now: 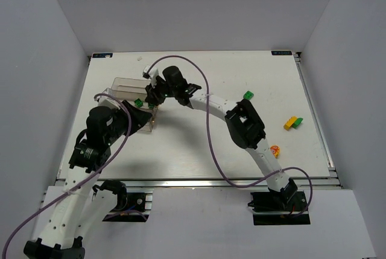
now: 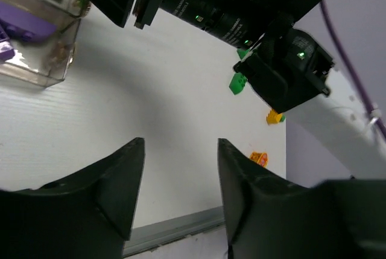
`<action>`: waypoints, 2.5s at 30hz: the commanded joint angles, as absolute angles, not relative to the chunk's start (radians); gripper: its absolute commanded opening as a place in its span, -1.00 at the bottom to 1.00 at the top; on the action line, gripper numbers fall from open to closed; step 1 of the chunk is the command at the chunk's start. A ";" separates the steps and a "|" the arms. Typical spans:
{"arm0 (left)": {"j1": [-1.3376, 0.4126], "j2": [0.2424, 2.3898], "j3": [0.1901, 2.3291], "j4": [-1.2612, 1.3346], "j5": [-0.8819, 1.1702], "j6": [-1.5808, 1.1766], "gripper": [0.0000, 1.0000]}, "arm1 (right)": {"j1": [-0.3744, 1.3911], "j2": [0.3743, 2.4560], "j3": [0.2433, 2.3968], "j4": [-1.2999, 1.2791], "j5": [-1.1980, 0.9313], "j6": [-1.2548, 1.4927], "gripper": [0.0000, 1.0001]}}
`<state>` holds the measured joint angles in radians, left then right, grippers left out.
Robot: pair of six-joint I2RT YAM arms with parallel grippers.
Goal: Sort the legos into containers by color
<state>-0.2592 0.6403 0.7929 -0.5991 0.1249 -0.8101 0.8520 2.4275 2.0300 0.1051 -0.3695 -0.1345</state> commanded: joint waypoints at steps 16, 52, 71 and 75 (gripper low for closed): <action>-0.650 1.583 1.213 -0.319 0.258 -0.645 0.59 | 0.099 1.718 1.525 -0.630 -0.561 -0.216 0.64; -0.991 2.537 2.210 -0.356 -0.290 -0.224 0.19 | -0.322 1.588 1.471 -0.730 -0.813 -0.250 0.59; -0.746 1.737 1.462 -0.405 -0.406 -0.557 -0.84 | -0.143 1.784 1.374 -0.569 -0.523 -0.247 0.43; -0.637 1.576 1.329 -0.489 -0.442 -0.598 -0.90 | -0.069 1.827 1.417 -0.554 -0.477 -0.158 0.36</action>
<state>-0.6701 1.6535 1.4204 -0.3790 -0.3935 -0.5285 -0.1093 1.8301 1.3464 -0.6014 -0.5259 -0.2333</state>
